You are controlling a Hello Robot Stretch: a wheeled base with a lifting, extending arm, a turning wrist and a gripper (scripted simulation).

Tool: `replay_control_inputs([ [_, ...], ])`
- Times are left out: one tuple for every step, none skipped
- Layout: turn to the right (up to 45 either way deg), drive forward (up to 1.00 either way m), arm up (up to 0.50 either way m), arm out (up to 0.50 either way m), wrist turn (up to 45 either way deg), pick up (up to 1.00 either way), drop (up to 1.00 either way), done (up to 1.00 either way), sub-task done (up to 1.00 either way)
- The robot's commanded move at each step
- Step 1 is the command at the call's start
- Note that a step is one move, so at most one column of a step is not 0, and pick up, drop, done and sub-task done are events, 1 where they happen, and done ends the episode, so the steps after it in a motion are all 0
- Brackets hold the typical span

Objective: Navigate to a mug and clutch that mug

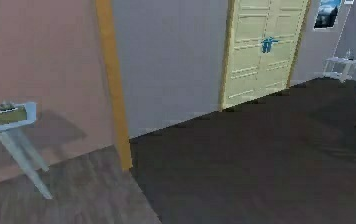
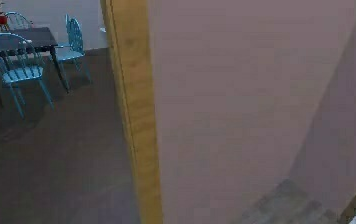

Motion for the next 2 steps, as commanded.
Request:
replay_control_inputs([
  [33.0,0.00,0.00,0.00,0.0,0.00,0.00,0.00,0.00],
  [0.0,0.80,0.00,0.00,0.0,0.00,0.00,0.00,0.00],
])
